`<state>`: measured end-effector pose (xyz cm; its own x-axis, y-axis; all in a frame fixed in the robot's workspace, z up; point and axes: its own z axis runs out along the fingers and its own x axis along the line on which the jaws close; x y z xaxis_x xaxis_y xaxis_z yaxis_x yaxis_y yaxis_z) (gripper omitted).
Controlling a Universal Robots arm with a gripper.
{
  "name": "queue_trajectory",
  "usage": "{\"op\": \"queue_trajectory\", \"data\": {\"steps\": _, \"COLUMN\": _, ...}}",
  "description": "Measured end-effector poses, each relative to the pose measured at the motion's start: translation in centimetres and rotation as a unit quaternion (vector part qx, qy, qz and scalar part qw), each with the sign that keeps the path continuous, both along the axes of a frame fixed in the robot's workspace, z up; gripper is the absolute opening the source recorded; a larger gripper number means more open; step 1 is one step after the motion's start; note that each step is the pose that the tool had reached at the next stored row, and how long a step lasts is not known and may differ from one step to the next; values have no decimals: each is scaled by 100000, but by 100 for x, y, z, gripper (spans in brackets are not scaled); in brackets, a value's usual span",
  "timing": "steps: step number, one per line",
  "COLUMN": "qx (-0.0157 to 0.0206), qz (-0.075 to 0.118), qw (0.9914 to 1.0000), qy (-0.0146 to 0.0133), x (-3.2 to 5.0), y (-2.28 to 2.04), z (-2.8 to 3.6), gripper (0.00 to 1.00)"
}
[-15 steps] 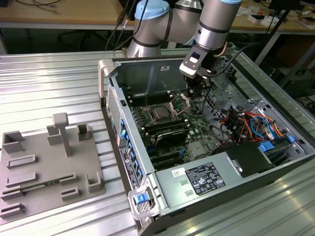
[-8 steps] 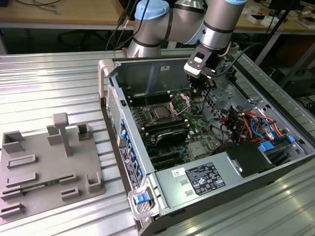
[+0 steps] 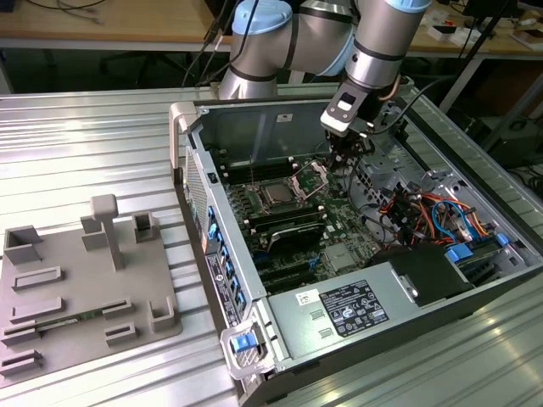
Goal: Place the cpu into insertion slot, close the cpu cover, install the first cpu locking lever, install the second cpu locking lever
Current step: 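Close the cpu cover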
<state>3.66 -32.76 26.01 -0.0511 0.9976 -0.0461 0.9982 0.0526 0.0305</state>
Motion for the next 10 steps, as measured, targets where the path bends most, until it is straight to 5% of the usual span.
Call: {"op": "queue_trajectory", "data": {"steps": 10, "qx": -5, "qz": -1, "qw": 100000, "qy": 13, "x": -5, "y": 3, "z": -119, "gripper": 11}}
